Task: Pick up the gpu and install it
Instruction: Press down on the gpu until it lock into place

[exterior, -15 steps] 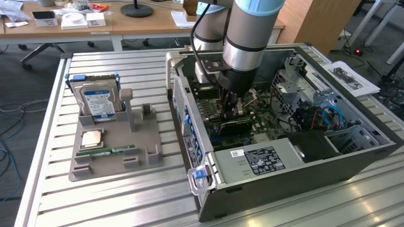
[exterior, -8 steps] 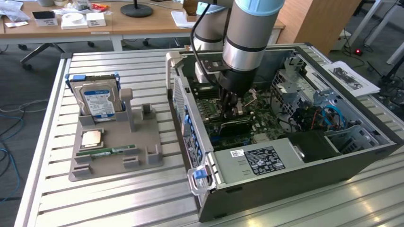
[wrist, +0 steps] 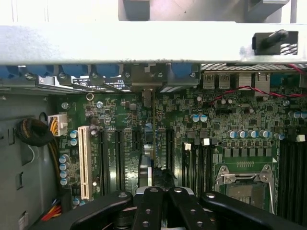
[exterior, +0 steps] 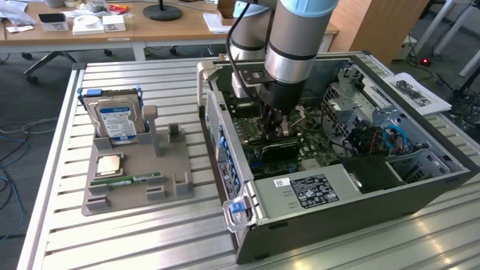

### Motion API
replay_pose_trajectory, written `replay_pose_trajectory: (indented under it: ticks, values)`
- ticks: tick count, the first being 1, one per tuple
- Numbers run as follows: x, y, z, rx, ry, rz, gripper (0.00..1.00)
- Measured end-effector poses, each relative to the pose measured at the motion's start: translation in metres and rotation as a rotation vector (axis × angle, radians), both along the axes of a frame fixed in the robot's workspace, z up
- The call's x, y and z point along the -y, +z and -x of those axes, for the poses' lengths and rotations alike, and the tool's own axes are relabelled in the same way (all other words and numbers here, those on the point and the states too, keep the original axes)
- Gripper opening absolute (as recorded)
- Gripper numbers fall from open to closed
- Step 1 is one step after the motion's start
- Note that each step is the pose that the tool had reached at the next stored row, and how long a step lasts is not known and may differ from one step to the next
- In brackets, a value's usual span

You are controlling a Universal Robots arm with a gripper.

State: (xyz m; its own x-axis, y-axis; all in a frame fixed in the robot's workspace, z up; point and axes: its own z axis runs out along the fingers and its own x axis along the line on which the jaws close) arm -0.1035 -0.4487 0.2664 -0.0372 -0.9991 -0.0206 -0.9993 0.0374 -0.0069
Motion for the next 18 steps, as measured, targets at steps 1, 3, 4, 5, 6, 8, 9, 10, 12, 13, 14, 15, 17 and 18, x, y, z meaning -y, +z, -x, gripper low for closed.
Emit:
replay_pose_trajectory:
  ticks: [1, 3, 4, 5, 6, 8, 9, 10, 12, 13, 14, 15, 17, 18]
  values:
    - [0.0000, 0.0016, 0.000, 0.0001, 0.000, -0.0002, 0.11]
    - [0.0000, 0.0043, 0.000, 0.0001, 0.000, -0.0001, 0.11]
    - [0.0000, 0.0051, 0.000, 0.0000, 0.000, 0.0000, 0.11]
    - [0.0000, 0.0052, 0.000, 0.0001, 0.000, -0.0002, 0.11]
    - [0.0000, 0.0052, 0.000, 0.0001, 0.000, -0.0002, 0.11]
    - [0.0000, 0.0052, 0.000, 0.0001, 0.000, -0.0002, 0.11]
    - [0.0000, 0.0055, 0.000, 0.0001, 0.000, 0.0000, 0.11]
    - [0.0001, 0.0069, 0.000, -0.0002, 0.000, 0.0004, 0.11]
    - [0.0000, 0.0114, 0.000, 0.0001, 0.000, 0.0000, 0.11]
    - [0.0000, 0.0142, 0.000, 0.0000, 0.000, 0.0000, 0.11]
    - [0.0000, 0.0171, 0.000, 0.0000, 0.000, 0.0000, 0.11]
    - [0.0000, 0.0199, 0.000, 0.0000, 0.000, 0.0000, 0.11]
    - [0.0000, 0.0233, 0.000, 0.0000, 0.000, 0.0000, 0.11]
    - [0.0000, 0.0232, 0.000, 0.0001, 0.000, -0.0002, 0.11]
